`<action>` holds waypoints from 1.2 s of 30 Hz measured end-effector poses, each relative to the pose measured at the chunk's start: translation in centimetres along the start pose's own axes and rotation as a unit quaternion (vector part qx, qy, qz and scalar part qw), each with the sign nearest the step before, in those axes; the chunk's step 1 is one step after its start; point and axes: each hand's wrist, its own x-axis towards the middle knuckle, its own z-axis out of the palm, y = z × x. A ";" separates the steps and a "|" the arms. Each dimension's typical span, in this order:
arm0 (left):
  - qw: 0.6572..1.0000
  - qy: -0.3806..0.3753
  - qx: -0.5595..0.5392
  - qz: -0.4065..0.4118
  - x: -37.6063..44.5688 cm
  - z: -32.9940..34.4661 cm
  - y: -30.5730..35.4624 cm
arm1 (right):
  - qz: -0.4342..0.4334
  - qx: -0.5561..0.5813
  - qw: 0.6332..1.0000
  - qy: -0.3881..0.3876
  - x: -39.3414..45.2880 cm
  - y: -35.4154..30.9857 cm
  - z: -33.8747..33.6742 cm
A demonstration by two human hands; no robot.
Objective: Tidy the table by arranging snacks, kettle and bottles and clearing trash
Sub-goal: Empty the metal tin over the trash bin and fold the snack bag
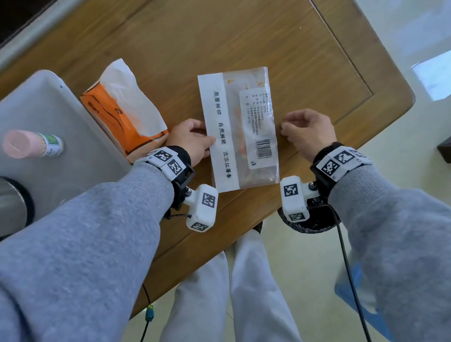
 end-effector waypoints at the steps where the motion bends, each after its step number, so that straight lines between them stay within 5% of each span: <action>1: 1.000 -0.013 0.000 -0.002 -0.1 0.2 0.0 | 0.013 0.023 0.999 -0.026 0.0 0.3 0.0; 14: 0.990 -0.127 -0.018 -0.065 -1.9 3.0 0.3 | 0.083 0.179 0.956 -0.217 -1.2 4.0 -3.8; 30: 0.962 -0.251 -0.070 -0.075 -1.9 8.9 2.4 | 0.120 0.387 0.901 -0.154 -2.6 10.0 -8.1; 36: 0.972 -0.230 0.010 -0.054 -2.7 11.7 3.5 | 0.104 0.361 0.917 -0.130 -2.6 11.0 -9.6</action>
